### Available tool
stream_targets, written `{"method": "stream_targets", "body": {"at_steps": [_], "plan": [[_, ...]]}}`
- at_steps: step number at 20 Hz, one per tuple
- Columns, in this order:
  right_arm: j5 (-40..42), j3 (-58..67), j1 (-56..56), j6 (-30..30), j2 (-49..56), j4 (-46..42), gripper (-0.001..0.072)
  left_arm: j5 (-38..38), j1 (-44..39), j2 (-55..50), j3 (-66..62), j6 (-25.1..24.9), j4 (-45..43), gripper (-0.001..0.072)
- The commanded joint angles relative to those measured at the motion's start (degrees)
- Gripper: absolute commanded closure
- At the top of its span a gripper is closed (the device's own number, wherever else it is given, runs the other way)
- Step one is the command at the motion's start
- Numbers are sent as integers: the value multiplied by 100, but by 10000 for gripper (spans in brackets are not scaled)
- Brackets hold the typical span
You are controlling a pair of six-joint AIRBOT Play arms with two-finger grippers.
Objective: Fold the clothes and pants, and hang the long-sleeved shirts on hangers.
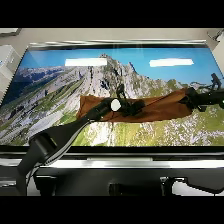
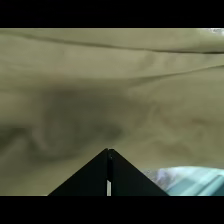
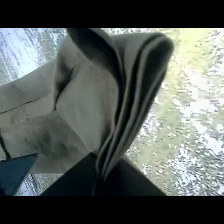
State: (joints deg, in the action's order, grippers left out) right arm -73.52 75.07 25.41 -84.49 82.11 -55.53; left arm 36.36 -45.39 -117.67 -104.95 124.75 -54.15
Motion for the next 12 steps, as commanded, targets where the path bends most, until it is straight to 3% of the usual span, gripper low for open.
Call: {"method": "stream_targets", "body": {"at_steps": [1, 6, 12], "plan": [[-11, 4, 4, 7, -175, 127, 682, -98, -140, -540, -525, 197, 409, 693], [-225, 4, 4, 11, -455, 179, 682, 179, -125, -942, -896, 824, 402, 694], [-549, 4, 4, 15, -944, 153, 682, 173, -168, -1016, -925, 1005, 332, 695]]}}
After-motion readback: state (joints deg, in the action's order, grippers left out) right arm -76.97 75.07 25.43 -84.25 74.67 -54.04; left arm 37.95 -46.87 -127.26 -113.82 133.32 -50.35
